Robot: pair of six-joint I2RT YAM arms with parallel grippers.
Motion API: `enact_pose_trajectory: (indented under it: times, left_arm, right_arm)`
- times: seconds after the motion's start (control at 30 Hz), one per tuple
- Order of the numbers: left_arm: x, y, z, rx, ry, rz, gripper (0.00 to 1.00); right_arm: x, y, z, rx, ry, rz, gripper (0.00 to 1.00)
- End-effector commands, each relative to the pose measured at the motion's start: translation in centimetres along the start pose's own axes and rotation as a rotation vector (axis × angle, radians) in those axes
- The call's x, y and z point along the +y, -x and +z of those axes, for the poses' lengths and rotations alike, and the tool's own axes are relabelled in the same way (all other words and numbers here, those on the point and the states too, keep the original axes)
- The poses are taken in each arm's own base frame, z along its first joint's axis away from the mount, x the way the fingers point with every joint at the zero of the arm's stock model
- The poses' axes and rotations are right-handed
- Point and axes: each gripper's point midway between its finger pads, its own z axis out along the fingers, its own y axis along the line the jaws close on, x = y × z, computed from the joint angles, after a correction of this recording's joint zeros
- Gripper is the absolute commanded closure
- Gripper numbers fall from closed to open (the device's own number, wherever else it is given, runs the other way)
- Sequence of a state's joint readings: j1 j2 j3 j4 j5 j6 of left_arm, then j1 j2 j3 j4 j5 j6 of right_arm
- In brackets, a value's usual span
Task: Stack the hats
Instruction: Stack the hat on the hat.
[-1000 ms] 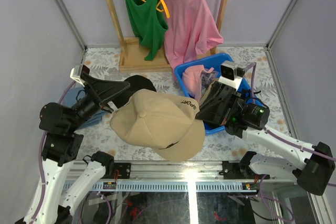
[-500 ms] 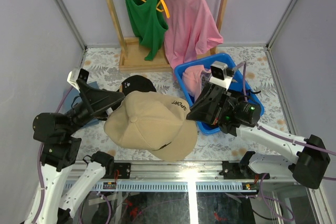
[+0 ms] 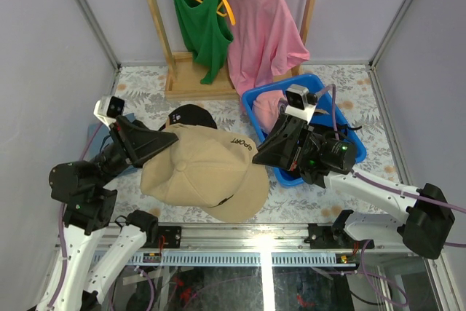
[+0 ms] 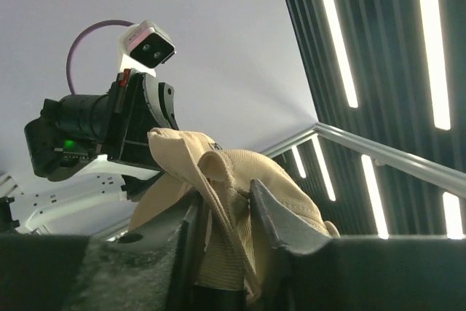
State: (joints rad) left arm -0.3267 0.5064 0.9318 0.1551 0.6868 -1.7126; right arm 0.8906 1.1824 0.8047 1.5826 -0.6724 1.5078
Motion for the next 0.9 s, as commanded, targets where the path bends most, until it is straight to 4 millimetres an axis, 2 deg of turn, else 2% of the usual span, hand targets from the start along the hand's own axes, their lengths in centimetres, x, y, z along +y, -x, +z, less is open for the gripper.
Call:
enact_pose_trajectory:
  times: [0.0, 0.07, 0.1, 0.27, 0.43, 0.6, 0.87]
  left_arm:
    - [-1.4, -0.6, -0.2, 0.022, -0.066, 0.073, 0.82]
    - [-1.2, -0.2, -0.1, 0.001, -0.056, 0.091, 0.97]
    - [-1.0, 0.0, 0.0, -0.015, -0.047, 0.104, 0.99]
    - [0.1, 2.2, 0.4, -0.131, 0.041, 0.216, 1.0]
    - [1.7, 4.9, 0.3, -0.263, 0.131, 0.304, 1.0]
    - [4.5, 8.0, -0.4, -0.396, 0.243, 0.372, 1.0]
    - [10.4, 11.5, -2.0, -0.526, 0.413, 0.44, 1.0]
  right_arm:
    - [2.3, 1.1, 0.3, -0.052, 0.088, -0.085, 1.0]
    - [1.4, 1.4, -0.3, -0.074, 0.05, -0.085, 1.0]
    - [0.8, 1.6, -0.7, -0.086, 0.026, -0.083, 1.0]
    - [-2.4, 3.1, -2.7, -0.135, -0.081, -0.083, 1.0]
    - [-6.5, 4.7, -5.2, -0.184, -0.194, -0.06, 1.0]
    - [-11.0, 6.6, -7.4, -0.218, -0.285, -0.016, 1.0]
    - [-17.2, 8.8, -11.7, -0.252, -0.426, 0.032, 0.96]
